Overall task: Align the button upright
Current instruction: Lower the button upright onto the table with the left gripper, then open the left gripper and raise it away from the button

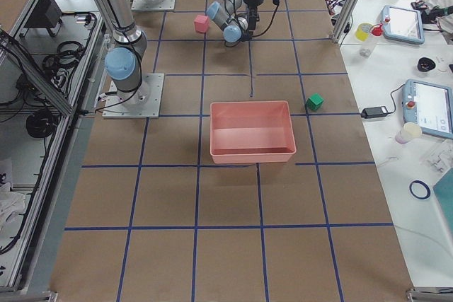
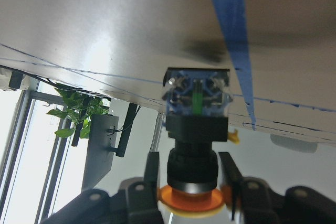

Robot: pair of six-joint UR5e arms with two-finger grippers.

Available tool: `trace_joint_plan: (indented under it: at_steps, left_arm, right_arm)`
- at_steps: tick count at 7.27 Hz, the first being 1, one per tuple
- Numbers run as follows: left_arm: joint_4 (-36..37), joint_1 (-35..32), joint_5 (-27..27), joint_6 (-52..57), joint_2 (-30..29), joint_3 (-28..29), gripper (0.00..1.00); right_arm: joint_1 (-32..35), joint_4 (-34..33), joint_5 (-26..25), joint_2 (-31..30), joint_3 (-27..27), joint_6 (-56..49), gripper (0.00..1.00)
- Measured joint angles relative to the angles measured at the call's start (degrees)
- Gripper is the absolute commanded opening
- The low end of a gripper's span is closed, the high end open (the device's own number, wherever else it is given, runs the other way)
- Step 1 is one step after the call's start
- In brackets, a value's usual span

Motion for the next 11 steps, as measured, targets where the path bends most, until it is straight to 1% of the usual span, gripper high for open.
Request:
trace_joint_plan:
  at_steps: [1,3,5,6,8,9,10,11]
  left_arm:
    - [0.1,0.0,0.0,0.1,-0.1,0.0,0.87]
    - [0.1,0.0,0.0,0.1,0.0,0.4,0.92]
    - [0.2,0.0,-1.3,0.3,0.8,1.6,0.92]
    - [0.1,0.0,-2.5,0.8,2.6,1.9,0.92]
    - [0.0,1.4,-6.4,3.7,8.1,1.5,0.92]
    - [-0.1,3.4,-8.5,5.0,11.1,1.2,0.92]
    - [0.2,6.6,-11.7,6.3,14.0,1.3,0.92]
    - [1.5,10.6,-16.7,7.5,16.9,1.6,0.92]
  right_arm:
    - [0.0,0.0,0.0,0.0,0.0,0.0,1.0]
    - [0.1,0.0,0.0,0.0,0.0,0.0,1.0]
    - [0.1,0.0,0.0,0.0,0.0,0.0,1.0]
    - [0.1,-0.1,0.0,0.0,0.0,0.0,1.0]
    - [0.1,0.0,0.1,0.0,0.1,0.0,1.0]
    - [0.1,0.1,0.1,0.1,0.1,-0.1,1.0]
    - [0.1,0.3,-0.2,0.1,0.0,-0.1,1.0]
    - [0.1,0.6,-0.5,0.1,-0.1,-0.3,1.0]
